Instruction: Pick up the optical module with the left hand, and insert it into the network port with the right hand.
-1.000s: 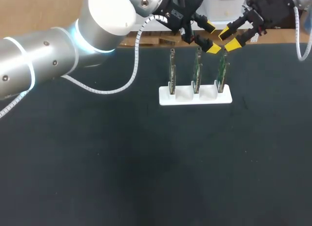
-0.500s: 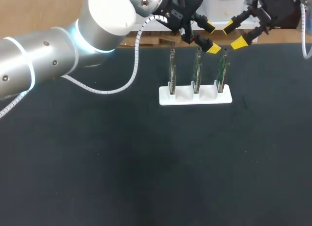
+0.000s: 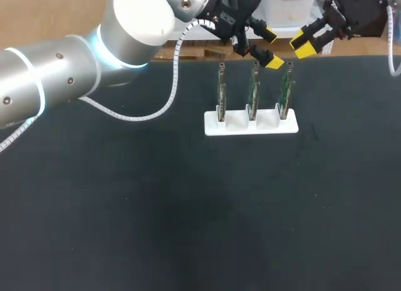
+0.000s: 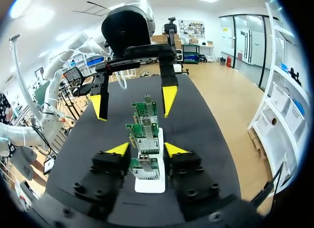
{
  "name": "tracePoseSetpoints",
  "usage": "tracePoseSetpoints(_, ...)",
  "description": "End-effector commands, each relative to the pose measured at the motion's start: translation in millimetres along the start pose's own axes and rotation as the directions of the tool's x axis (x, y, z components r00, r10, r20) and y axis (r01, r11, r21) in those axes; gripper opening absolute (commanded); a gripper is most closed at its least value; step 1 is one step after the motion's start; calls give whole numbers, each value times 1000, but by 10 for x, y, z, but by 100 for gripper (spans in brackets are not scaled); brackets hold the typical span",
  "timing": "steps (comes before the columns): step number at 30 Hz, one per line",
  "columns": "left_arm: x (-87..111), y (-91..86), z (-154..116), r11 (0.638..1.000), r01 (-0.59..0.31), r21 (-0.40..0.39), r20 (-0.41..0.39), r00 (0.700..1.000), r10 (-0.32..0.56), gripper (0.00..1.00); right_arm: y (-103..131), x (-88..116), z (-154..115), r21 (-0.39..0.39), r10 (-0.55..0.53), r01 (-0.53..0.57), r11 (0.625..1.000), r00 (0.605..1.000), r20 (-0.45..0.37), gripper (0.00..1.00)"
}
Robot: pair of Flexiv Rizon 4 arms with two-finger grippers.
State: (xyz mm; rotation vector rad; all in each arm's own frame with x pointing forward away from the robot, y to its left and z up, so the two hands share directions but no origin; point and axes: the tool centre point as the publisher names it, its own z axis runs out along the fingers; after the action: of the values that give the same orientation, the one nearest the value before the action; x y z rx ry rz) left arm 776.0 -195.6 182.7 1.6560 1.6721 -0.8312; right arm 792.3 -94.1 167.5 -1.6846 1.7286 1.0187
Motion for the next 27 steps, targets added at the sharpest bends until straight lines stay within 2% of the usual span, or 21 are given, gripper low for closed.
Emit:
tracePoseSetpoints(1,-10,21,2,1000,0,4,-5,1000,0,100,12,-3,12,-3,-3,3,1000,1000,1,0)
tracePoseSetpoints(27,-10,21,2,1000,0,4,-5,1000,0,100,19,38,170,-42,-24,23,999,999,-37,0)
